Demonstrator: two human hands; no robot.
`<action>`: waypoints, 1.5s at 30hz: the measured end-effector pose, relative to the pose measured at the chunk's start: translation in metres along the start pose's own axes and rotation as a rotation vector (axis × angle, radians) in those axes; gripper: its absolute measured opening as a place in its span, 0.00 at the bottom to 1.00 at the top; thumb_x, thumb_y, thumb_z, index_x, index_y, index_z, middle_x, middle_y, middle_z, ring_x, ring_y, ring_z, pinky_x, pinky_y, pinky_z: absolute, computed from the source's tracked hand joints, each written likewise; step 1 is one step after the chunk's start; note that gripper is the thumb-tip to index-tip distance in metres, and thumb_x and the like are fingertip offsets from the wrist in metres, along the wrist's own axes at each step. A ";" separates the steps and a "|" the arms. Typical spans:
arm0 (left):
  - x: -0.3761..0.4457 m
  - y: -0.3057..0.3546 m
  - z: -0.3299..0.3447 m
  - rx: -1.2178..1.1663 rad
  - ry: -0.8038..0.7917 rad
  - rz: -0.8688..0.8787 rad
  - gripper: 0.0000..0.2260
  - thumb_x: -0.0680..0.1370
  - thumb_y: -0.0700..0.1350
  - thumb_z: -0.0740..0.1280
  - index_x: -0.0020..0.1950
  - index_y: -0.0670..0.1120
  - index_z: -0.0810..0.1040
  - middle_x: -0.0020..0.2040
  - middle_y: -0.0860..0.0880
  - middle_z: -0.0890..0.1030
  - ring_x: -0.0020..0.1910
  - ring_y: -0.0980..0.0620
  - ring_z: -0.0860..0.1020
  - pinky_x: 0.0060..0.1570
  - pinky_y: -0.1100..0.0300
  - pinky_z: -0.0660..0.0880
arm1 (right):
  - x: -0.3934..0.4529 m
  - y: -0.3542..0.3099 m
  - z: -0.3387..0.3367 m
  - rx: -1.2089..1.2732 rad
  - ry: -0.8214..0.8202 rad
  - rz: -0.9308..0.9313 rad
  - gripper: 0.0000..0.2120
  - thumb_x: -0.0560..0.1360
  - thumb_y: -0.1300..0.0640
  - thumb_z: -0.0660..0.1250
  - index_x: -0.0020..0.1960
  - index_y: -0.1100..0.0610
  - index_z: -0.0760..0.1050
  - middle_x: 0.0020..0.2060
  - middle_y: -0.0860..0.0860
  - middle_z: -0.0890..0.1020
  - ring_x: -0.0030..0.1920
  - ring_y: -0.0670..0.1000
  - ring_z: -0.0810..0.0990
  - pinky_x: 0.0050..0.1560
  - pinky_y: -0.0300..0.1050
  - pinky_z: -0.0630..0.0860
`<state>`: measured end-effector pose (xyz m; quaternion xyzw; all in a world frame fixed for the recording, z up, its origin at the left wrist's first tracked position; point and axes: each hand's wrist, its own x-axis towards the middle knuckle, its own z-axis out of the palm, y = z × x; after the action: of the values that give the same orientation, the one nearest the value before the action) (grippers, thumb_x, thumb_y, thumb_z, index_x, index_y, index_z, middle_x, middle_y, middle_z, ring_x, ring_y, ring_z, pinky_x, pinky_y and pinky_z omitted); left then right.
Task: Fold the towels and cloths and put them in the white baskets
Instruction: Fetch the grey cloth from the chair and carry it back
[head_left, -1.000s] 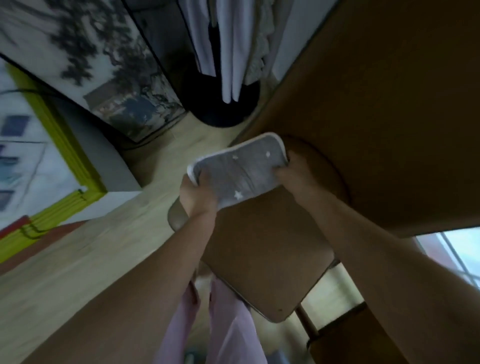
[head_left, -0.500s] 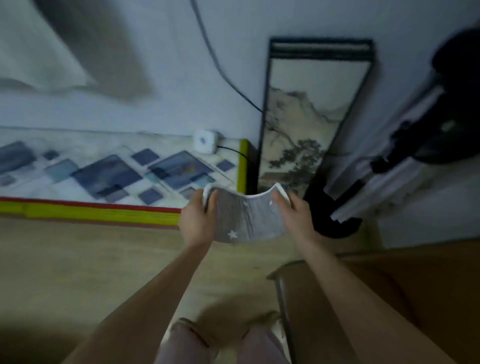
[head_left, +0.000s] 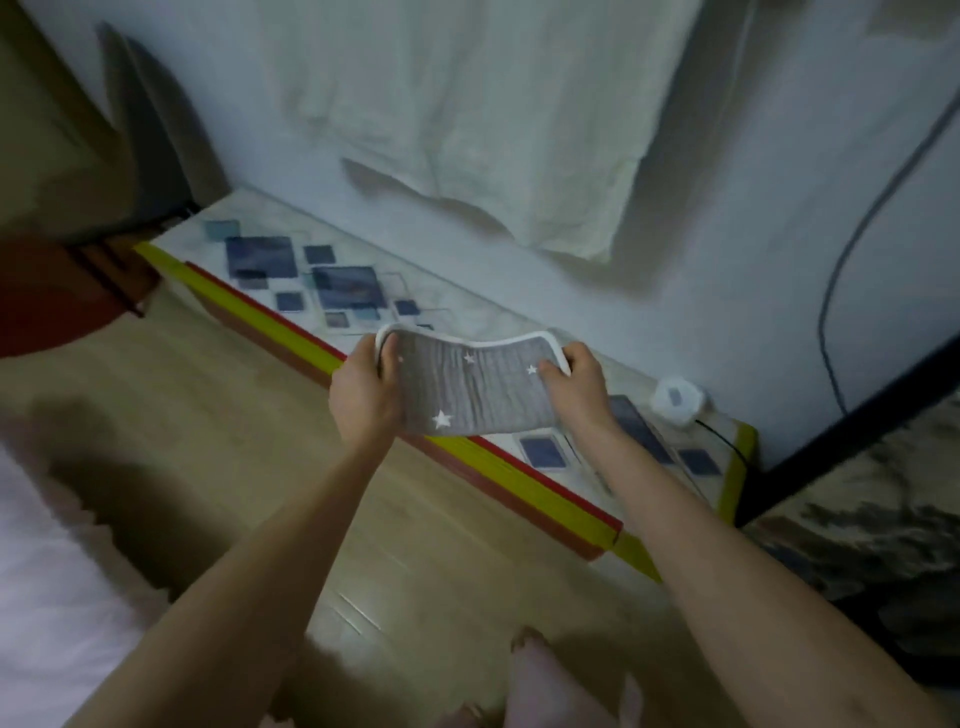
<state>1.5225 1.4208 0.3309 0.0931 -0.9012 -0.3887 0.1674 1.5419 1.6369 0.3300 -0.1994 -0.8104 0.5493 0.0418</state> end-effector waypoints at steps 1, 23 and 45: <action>0.017 -0.015 -0.011 -0.008 0.021 -0.020 0.15 0.82 0.53 0.57 0.47 0.43 0.75 0.42 0.43 0.81 0.42 0.41 0.78 0.37 0.53 0.69 | 0.010 -0.015 0.024 0.006 -0.031 -0.026 0.04 0.77 0.61 0.65 0.48 0.60 0.71 0.40 0.52 0.74 0.41 0.50 0.72 0.34 0.39 0.66; 0.422 -0.360 -0.349 0.161 0.765 -0.517 0.13 0.83 0.54 0.56 0.52 0.49 0.77 0.48 0.48 0.82 0.44 0.51 0.78 0.42 0.55 0.76 | 0.137 -0.391 0.681 -0.046 -0.653 -0.757 0.07 0.80 0.51 0.62 0.48 0.55 0.71 0.40 0.48 0.75 0.40 0.45 0.75 0.36 0.40 0.71; 0.871 -0.733 -0.559 0.282 0.630 -0.621 0.16 0.83 0.55 0.54 0.56 0.47 0.77 0.46 0.50 0.79 0.43 0.51 0.79 0.39 0.57 0.76 | 0.249 -0.616 1.256 -0.080 -0.737 -0.694 0.06 0.81 0.52 0.61 0.48 0.53 0.70 0.40 0.45 0.74 0.44 0.48 0.77 0.43 0.47 0.78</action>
<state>0.9520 0.2884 0.3534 0.4943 -0.7798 -0.2468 0.2945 0.7828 0.4362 0.3571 0.2870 -0.8102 0.5056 -0.0744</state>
